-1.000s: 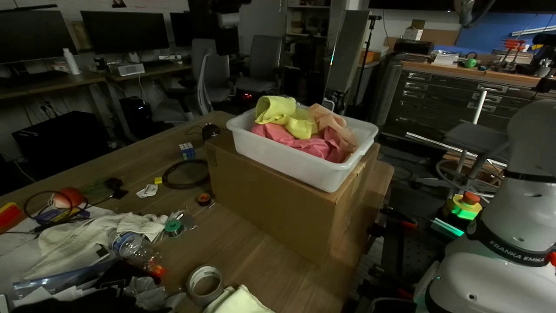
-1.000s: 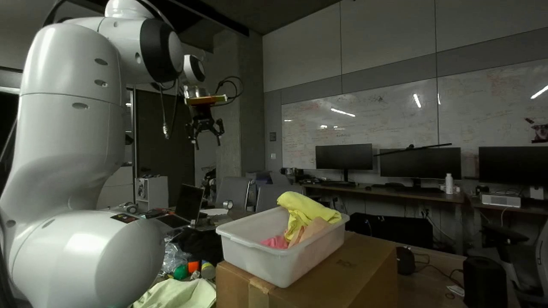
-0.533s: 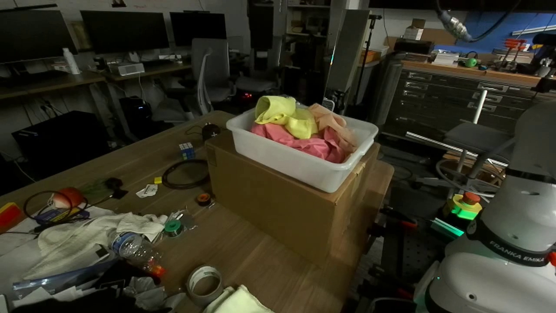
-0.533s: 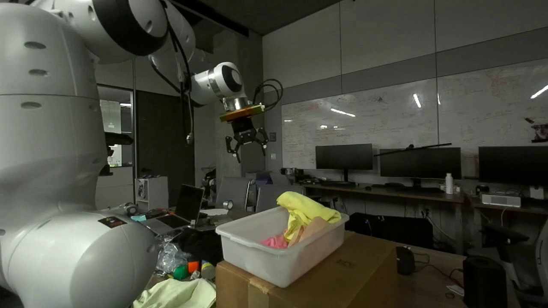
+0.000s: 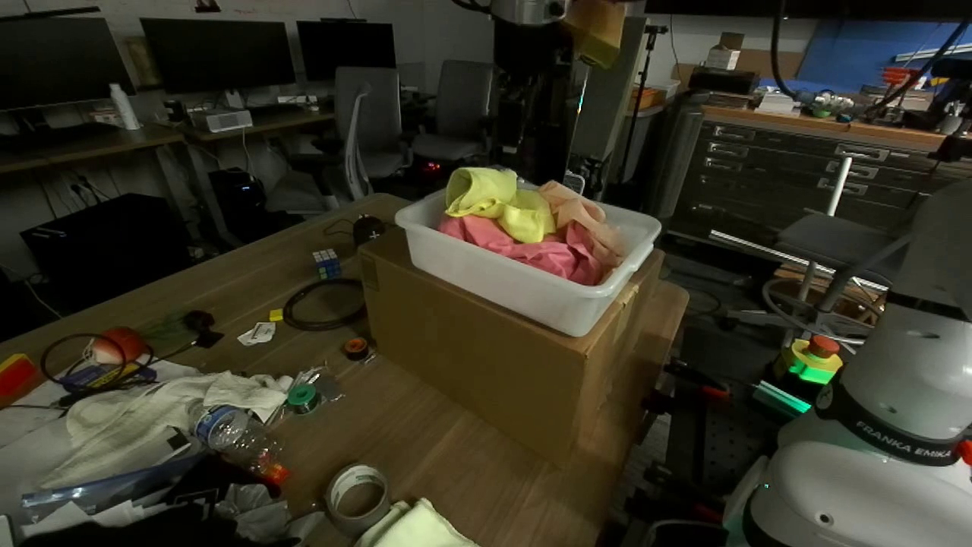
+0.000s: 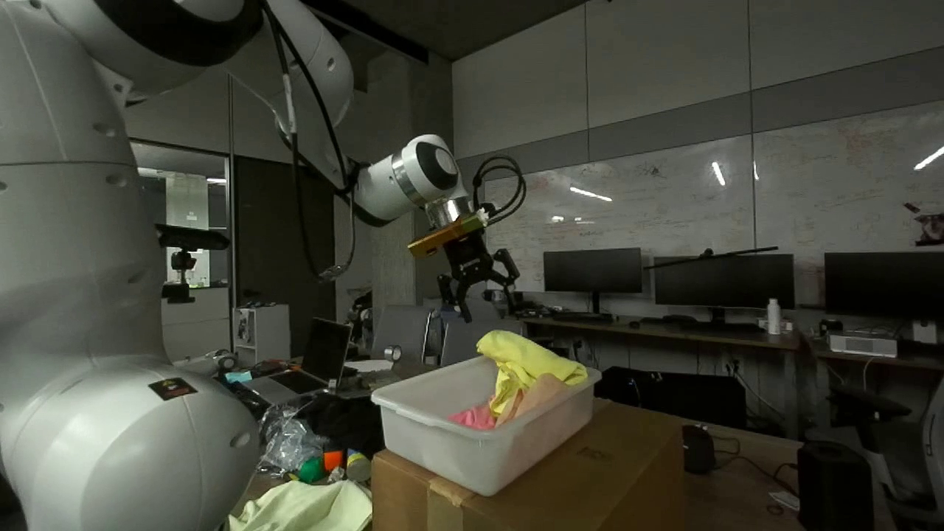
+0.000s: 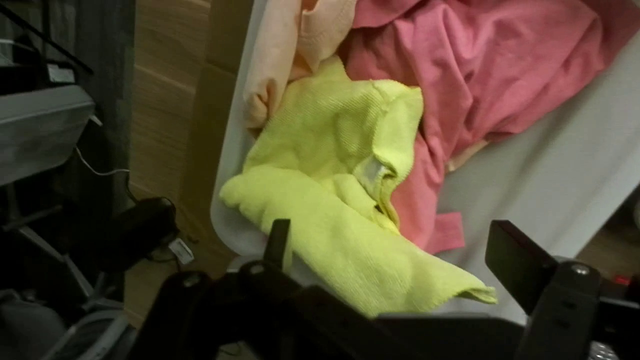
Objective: Remove the towels from the white bowl
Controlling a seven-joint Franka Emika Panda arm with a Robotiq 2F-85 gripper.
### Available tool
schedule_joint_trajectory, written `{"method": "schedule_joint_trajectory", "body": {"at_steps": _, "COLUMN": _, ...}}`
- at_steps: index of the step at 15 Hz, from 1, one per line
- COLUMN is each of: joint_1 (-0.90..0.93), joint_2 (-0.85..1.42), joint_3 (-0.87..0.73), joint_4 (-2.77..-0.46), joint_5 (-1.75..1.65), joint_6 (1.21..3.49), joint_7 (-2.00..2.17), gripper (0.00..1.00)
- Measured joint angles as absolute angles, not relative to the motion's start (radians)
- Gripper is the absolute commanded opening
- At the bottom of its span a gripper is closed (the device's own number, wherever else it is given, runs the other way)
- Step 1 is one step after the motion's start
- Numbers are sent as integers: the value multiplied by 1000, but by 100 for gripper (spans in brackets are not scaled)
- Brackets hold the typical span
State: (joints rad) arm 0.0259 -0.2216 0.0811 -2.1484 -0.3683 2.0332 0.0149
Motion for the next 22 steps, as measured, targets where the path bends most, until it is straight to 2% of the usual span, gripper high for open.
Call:
{"method": "schedule_joint_trajectory", "body": {"at_steps": 8, "joint_1": -4, "joint_2": -215, "joint_3": 81, "joint_4": -2236, "joint_5": -427, "joint_6": 2106, "joint_7": 179, "gripper": 100}}
{"method": "schedule_joint_trajectory", "body": {"at_steps": 15, "joint_1": -3, "joint_2": -205, "joint_3": 55, "joint_4": -2287, "joint_5": -419, "joint_6": 2286, "joint_7": -25, "gripper": 100}}
{"method": "schedule_joint_trajectory", "body": {"at_steps": 22, "joint_1": -4, "joint_2": -104, "joint_3": 25, "joint_4": -2287, "joint_5": -418, "joint_6": 2400, "joint_7": -120, "gripper": 100}}
